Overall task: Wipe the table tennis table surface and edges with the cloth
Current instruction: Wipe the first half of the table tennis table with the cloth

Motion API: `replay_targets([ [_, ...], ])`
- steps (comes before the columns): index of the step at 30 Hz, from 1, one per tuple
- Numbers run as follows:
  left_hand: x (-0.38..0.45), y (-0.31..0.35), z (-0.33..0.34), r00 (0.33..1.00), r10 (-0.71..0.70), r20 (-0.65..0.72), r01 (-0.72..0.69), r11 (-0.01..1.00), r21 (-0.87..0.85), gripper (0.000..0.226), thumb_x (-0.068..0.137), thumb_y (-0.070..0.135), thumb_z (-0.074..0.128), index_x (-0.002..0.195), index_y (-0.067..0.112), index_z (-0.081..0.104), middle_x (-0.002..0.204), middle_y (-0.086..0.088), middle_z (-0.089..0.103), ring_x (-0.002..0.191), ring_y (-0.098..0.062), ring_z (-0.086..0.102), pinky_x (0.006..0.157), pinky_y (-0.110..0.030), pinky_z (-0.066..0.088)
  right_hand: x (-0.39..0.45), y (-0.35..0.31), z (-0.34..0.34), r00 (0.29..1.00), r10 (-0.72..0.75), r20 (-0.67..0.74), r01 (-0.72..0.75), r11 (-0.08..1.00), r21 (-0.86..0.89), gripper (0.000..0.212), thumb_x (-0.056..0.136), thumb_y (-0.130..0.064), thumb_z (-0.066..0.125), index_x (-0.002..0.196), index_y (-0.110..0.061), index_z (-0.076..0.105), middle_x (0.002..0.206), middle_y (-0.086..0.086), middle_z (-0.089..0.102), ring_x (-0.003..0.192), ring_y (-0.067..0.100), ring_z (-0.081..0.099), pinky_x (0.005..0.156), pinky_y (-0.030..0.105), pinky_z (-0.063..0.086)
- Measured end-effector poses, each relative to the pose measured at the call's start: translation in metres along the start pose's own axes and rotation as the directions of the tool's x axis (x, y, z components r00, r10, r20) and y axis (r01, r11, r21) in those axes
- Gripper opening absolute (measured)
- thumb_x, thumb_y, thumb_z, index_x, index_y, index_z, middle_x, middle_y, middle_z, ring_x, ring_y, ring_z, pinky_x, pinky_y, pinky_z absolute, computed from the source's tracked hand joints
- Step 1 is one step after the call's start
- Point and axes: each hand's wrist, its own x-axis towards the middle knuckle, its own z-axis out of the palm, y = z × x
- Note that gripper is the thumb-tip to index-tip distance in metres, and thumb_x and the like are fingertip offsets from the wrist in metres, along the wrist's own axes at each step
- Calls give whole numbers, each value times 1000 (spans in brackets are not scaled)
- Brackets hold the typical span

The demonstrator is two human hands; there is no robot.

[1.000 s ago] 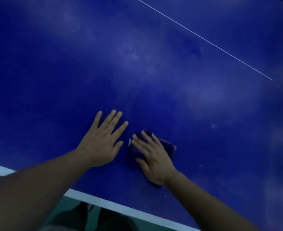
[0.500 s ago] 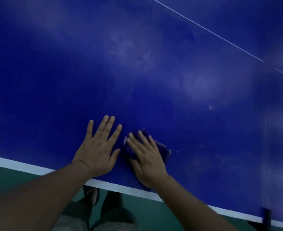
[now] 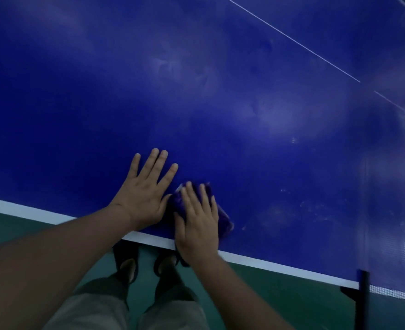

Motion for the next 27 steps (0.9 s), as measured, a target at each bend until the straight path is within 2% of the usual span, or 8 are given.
replay_targets([
  [3, -13, -2, 0, 1000, -10, -28, 10, 1000, -11, 71, 99, 57, 8, 159, 20, 11, 167, -15, -1, 155, -30, -5, 122, -60, -1, -37, 24, -2, 987, -136, 85, 138, 990, -12, 66, 94, -39, 47, 157, -27, 30, 164, -12, 24, 155, 16, 10, 124, 43, 7],
  [6, -23, 3, 6, 997, -70, -33, 69, 997, -27, 70, 99, 57, 12, 159, 23, 14, 168, -13, 2, 156, -29, -3, 123, -60, 1, -36, 70, -26, 949, -253, 186, 273, 958, -88, 66, 93, -38, 47, 156, -25, 33, 164, -12, 23, 155, 17, 10, 121, 50, 15],
  [9, -22, 5, 9, 995, -91, -42, 91, 996, -16, 69, 98, 58, 12, 159, 26, 8, 168, -10, -2, 155, -28, -7, 122, -60, 0, 5, 91, -44, 991, -68, 118, 77, 995, -70, 61, 97, -41, 37, 155, -23, 34, 162, -12, 20, 154, 15, 6, 123, 51, 13],
  [12, -22, 7, 8, 991, -119, -57, 118, 993, -29, 67, 98, 57, 12, 159, 29, 9, 168, -8, 1, 156, -27, -5, 123, -58, 0, 43, 58, -32, 994, 102, 32, -99, 993, -65, 63, 98, -46, 27, 157, -26, 29, 166, -7, 21, 155, 18, 4, 125, 48, 5],
  [16, -23, 26, 6, 969, -236, -71, 229, 969, -94, 66, 97, 49, 13, 159, 27, 19, 168, -9, 8, 156, -28, 0, 123, -58, 0, -2, 11, 1, 988, -148, 43, 151, 986, -67, 63, 95, -42, 40, 155, -24, 32, 164, -5, 26, 155, 19, 7, 125, 44, 3],
  [20, -21, 58, 8, 919, -394, -31, 385, 911, -148, 68, 96, 48, 11, 159, 24, 11, 169, -9, -1, 155, -28, -9, 122, -58, -7, -47, 75, -13, 944, -307, 121, 318, 944, -84, 68, 95, -43, 47, 158, -29, 25, 165, -12, 19, 155, 17, 5, 124, 44, 5],
  [24, -9, 95, 7, 922, -384, -46, 370, 909, -190, 68, 95, 52, 11, 158, 28, 7, 169, -7, -5, 155, -26, -13, 122, -58, -8, -17, 155, -56, 925, -324, 199, 357, 920, -161, 67, 94, -43, 44, 157, -27, 29, 164, -11, 21, 155, 16, 4, 123, 49, 12],
  [27, 12, 122, 6, 929, -368, -51, 352, 916, -195, 66, 98, 52, 10, 160, 31, 2, 168, -4, -13, 153, -25, -19, 121, -58, -10, 29, 179, -74, 964, -224, 142, 243, 960, -138, 60, 99, -43, 38, 156, -23, 33, 163, -8, 25, 154, 15, 7, 124, 49, 12],
])
